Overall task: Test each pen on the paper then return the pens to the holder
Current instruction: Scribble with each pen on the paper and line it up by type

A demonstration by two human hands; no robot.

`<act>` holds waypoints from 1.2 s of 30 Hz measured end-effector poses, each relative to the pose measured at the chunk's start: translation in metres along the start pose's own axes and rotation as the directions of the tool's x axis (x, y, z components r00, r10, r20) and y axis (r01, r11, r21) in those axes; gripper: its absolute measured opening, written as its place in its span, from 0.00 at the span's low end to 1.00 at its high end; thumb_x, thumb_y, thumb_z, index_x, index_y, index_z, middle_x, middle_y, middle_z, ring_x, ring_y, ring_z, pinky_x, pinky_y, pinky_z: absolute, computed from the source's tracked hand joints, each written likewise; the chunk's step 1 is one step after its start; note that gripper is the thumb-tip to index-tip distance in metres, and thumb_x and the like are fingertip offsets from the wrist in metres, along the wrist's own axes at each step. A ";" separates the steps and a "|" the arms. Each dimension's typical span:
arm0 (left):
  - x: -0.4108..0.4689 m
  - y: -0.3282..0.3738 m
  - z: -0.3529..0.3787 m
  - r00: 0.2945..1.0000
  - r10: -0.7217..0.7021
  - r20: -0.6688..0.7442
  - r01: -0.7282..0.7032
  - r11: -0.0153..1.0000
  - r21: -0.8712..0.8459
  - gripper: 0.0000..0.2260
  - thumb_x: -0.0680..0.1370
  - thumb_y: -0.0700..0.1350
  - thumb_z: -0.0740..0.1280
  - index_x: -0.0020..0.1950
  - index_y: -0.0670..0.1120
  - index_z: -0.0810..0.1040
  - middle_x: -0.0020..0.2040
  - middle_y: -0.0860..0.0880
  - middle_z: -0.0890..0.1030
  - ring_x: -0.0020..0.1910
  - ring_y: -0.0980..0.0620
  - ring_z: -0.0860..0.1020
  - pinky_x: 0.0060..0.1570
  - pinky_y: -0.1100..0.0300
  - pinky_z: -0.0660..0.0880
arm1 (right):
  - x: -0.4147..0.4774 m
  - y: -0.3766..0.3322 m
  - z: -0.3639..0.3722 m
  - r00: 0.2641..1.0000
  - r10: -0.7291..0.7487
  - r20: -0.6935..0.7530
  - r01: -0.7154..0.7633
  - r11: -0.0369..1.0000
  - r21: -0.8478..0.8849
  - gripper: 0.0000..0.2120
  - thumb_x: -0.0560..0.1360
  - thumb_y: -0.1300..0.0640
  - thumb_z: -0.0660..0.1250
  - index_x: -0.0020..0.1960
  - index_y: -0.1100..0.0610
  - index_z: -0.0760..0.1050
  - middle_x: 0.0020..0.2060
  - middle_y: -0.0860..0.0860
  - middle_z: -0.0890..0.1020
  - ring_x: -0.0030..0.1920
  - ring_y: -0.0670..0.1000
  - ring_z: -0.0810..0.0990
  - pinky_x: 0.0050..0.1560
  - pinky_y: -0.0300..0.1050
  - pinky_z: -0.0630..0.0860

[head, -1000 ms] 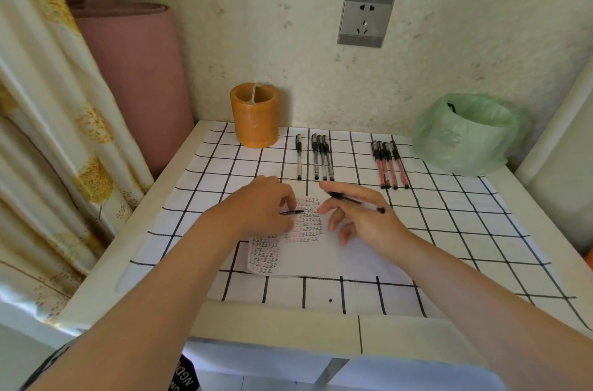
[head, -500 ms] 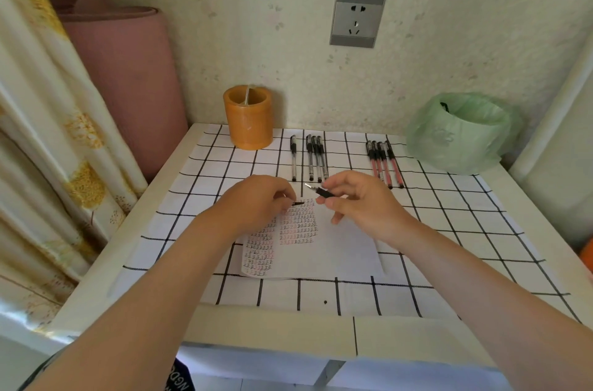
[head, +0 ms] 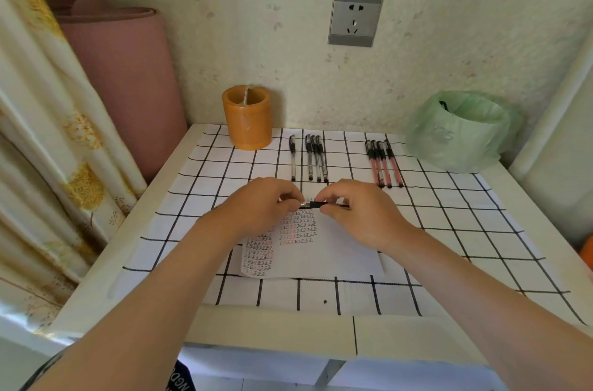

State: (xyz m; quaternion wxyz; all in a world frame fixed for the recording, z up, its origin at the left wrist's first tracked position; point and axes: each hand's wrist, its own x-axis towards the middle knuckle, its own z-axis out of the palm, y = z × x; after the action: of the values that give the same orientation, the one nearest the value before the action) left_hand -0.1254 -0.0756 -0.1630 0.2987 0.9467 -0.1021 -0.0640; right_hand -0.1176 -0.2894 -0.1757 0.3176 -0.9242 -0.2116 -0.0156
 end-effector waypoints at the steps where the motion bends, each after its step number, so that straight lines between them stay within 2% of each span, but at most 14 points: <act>1: 0.000 0.002 0.001 1.000 -0.007 0.010 0.007 0.999 -0.044 0.06 0.80 0.49 0.66 0.52 0.56 0.83 0.45 0.58 0.82 0.43 0.59 0.78 0.43 0.61 0.74 | 0.000 -0.001 0.000 1.000 -0.029 0.009 0.029 0.999 -0.026 0.07 0.77 0.50 0.68 0.53 0.41 0.80 0.44 0.40 0.82 0.45 0.42 0.78 0.47 0.44 0.76; 4: -0.001 0.009 0.001 0.999 -0.039 0.029 0.045 0.978 -0.205 0.06 0.79 0.49 0.69 0.47 0.54 0.86 0.42 0.55 0.85 0.42 0.54 0.82 0.48 0.56 0.78 | -0.001 -0.005 -0.001 0.989 -0.139 0.041 0.145 0.944 -0.296 0.10 0.79 0.44 0.61 0.57 0.44 0.77 0.43 0.41 0.80 0.46 0.48 0.79 0.44 0.46 0.73; 6: -0.003 0.014 0.000 0.997 -0.063 0.039 0.073 0.944 -0.321 0.04 0.77 0.48 0.72 0.45 0.54 0.86 0.41 0.54 0.86 0.39 0.56 0.82 0.48 0.56 0.79 | -0.004 -0.010 -0.004 0.988 -0.148 0.041 0.151 0.887 -0.437 0.22 0.75 0.31 0.56 0.50 0.46 0.77 0.39 0.42 0.78 0.44 0.48 0.76 0.45 0.47 0.69; 9: -0.008 0.023 0.000 0.993 -0.085 0.079 0.111 0.892 -0.437 0.03 0.75 0.48 0.74 0.43 0.50 0.86 0.41 0.53 0.87 0.38 0.58 0.81 0.43 0.58 0.76 | -0.005 -0.017 -0.005 0.994 -0.102 0.030 0.102 0.836 -0.539 0.33 0.63 0.18 0.50 0.37 0.48 0.70 0.33 0.43 0.74 0.40 0.49 0.72 0.49 0.49 0.68; 12: -0.014 0.032 0.002 0.985 -0.117 0.128 0.166 0.853 -0.496 0.04 0.74 0.46 0.75 0.45 0.46 0.86 0.41 0.50 0.87 0.36 0.60 0.81 0.34 0.70 0.73 | -0.004 -0.019 -0.003 0.996 -0.086 0.005 0.074 0.824 -0.562 0.35 0.59 0.16 0.51 0.31 0.48 0.67 0.29 0.44 0.72 0.38 0.49 0.72 0.49 0.50 0.69; 14: -0.015 0.035 0.003 0.977 -0.157 0.148 0.210 0.837 -0.504 0.04 0.73 0.46 0.76 0.44 0.47 0.87 0.41 0.49 0.87 0.34 0.62 0.79 0.34 0.72 0.75 | -0.003 -0.018 -0.001 0.996 -0.093 -0.012 0.070 0.819 -0.569 0.36 0.60 0.16 0.50 0.28 0.49 0.68 0.26 0.45 0.72 0.35 0.49 0.72 0.47 0.49 0.69; 20: -0.012 0.034 0.004 0.953 -0.204 0.222 0.298 0.756 -0.583 0.06 0.74 0.49 0.75 0.45 0.47 0.87 0.36 0.50 0.83 0.37 0.57 0.77 0.39 0.65 0.75 | -0.004 -0.017 0.001 0.974 -0.170 -0.147 0.074 0.861 -0.504 0.35 0.63 0.24 0.63 0.21 0.55 0.63 0.16 0.47 0.64 0.22 0.49 0.65 0.30 0.44 0.65; 23: -0.011 0.033 0.000 0.948 -0.199 0.247 0.306 0.779 -0.547 0.04 0.74 0.47 0.75 0.45 0.48 0.86 0.37 0.51 0.84 0.35 0.59 0.79 0.36 0.66 0.75 | -0.001 -0.017 0.001 0.977 -0.179 -0.115 0.101 0.869 -0.485 0.33 0.63 0.23 0.61 0.24 0.54 0.66 0.19 0.46 0.68 0.24 0.48 0.68 0.29 0.44 0.65; 25: -0.011 0.031 -0.004 0.950 -0.213 0.228 0.302 0.813 -0.498 0.03 0.74 0.47 0.74 0.45 0.48 0.85 0.38 0.52 0.85 0.35 0.60 0.80 0.36 0.65 0.73 | 0.000 -0.015 0.001 0.985 -0.165 -0.041 0.131 0.890 -0.437 0.30 0.65 0.23 0.58 0.33 0.51 0.71 0.27 0.45 0.74 0.31 0.48 0.73 0.33 0.45 0.66; 27: -0.009 0.028 -0.008 0.959 -0.248 0.141 0.285 0.815 -0.504 0.04 0.76 0.47 0.72 0.47 0.48 0.84 0.39 0.53 0.86 0.36 0.58 0.80 0.38 0.62 0.73 | 0.001 -0.010 0.001 0.989 -0.148 0.022 0.147 0.935 -0.322 0.24 0.71 0.31 0.62 0.47 0.52 0.74 0.39 0.44 0.75 0.41 0.48 0.75 0.39 0.45 0.69; 29: -0.007 0.023 -0.012 0.951 -0.311 0.003 0.264 0.805 -0.531 0.04 0.78 0.47 0.70 0.48 0.48 0.83 0.41 0.53 0.86 0.37 0.56 0.80 0.40 0.61 0.74 | 0.003 -0.003 0.004 0.989 -0.141 0.037 0.145 0.966 -0.215 0.14 0.75 0.50 0.68 0.58 0.54 0.73 0.48 0.45 0.73 0.50 0.49 0.74 0.47 0.41 0.68; 31: -0.003 0.016 -0.017 0.928 -0.355 -0.114 0.236 0.797 -0.555 0.04 0.79 0.47 0.69 0.49 0.49 0.82 0.41 0.53 0.86 0.36 0.56 0.80 0.38 0.62 0.73 | 0.006 0.002 0.006 0.990 -0.139 0.019 0.140 0.976 -0.164 0.15 0.76 0.63 0.66 0.62 0.55 0.74 0.52 0.48 0.71 0.50 0.48 0.72 0.48 0.38 0.67; 34: 0.001 0.010 -0.023 0.898 -0.394 -0.195 0.196 0.756 -0.625 0.04 0.79 0.46 0.69 0.51 0.48 0.82 0.40 0.53 0.86 0.35 0.57 0.79 0.36 0.64 0.74 | 0.010 0.002 0.005 0.993 -0.111 -0.038 0.105 0.985 -0.134 0.14 0.77 0.64 0.66 0.61 0.56 0.78 0.49 0.48 0.72 0.44 0.48 0.74 0.46 0.39 0.70; 36: 0.004 0.006 -0.022 0.883 -0.409 -0.231 0.168 0.735 -0.657 0.06 0.79 0.46 0.68 0.54 0.48 0.81 0.42 0.53 0.85 0.37 0.55 0.79 0.43 0.58 0.79 | 0.016 0.003 0.003 0.994 -0.064 -0.094 0.051 0.989 -0.139 0.13 0.77 0.63 0.66 0.60 0.54 0.80 0.46 0.49 0.74 0.43 0.49 0.75 0.46 0.44 0.73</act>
State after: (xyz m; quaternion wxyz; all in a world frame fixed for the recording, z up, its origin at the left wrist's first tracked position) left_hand -0.1180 -0.0688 -0.1421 0.5917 0.7946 0.1319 0.0342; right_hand -0.1028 -0.2834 -0.1772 0.2630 -0.9354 -0.2209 -0.0845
